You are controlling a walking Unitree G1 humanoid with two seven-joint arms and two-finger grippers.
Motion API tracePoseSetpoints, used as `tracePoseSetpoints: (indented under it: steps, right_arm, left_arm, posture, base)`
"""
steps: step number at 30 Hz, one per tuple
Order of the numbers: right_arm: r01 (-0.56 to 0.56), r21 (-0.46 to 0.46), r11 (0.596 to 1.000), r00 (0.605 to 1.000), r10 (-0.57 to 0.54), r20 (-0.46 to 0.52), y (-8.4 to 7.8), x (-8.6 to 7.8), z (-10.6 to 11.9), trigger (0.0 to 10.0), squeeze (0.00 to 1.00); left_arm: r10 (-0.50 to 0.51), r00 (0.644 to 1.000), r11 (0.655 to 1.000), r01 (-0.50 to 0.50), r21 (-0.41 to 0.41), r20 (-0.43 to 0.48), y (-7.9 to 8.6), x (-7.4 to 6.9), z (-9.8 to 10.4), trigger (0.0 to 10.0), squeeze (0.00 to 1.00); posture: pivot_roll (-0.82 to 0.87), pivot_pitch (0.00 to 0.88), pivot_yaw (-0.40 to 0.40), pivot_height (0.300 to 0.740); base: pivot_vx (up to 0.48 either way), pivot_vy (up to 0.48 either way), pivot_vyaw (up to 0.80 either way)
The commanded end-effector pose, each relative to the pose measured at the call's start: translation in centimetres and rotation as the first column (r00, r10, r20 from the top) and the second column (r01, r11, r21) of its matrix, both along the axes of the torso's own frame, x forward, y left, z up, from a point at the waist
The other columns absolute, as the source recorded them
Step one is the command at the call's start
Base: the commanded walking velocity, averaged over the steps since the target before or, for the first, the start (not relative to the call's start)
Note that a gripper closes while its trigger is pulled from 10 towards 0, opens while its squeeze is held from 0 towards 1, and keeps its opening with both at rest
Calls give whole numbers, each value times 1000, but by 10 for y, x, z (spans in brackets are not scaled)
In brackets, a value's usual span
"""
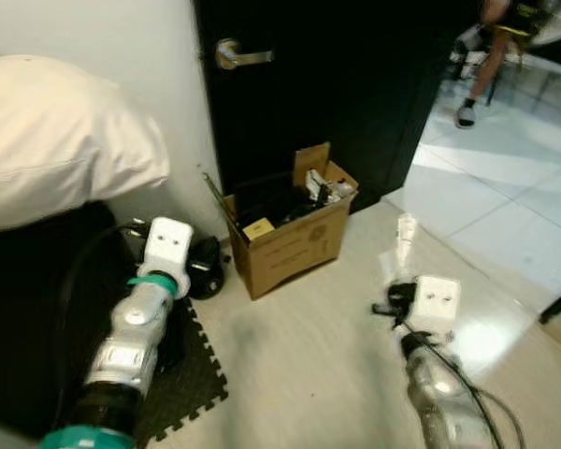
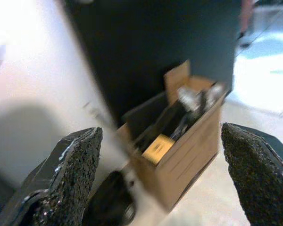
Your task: Clean up the room
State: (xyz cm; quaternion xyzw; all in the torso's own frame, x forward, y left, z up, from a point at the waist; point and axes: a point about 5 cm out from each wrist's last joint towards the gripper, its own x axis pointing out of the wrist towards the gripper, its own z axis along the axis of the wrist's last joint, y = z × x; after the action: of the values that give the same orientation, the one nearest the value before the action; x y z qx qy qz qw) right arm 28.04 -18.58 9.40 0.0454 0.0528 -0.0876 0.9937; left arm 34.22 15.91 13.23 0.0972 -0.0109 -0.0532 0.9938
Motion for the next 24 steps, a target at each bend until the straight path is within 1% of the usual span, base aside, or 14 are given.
tracePoseSetpoints:
  steps: [1,9,24]
  right_arm:
    - [-5,18,1000,1000,5,-21,3,-3,-5,10000,0]
    - [0,19,1000,1000,0,-23,2,-3,-6,10000,0]
    - [6,16,1000,1000,-5,-29,2,-4,-7,10000,0]
  left_arm:
    - [19,1000,1000,-19,-1,-17,6,-2,-5,10000,0]
    - [12,1000,1000,-12,0,-18,5,-2,-5,10000,0]
    - [12,1000,1000,-12,1,-19,6,-3,-5,10000,0]
  posture:
    - [33,0,109,740]
    - [33,0,111,740]
    - [38,0,111,740]
  base:
    - [307,0,-800]
    - [307,0,-800]
    - [307,0,0]
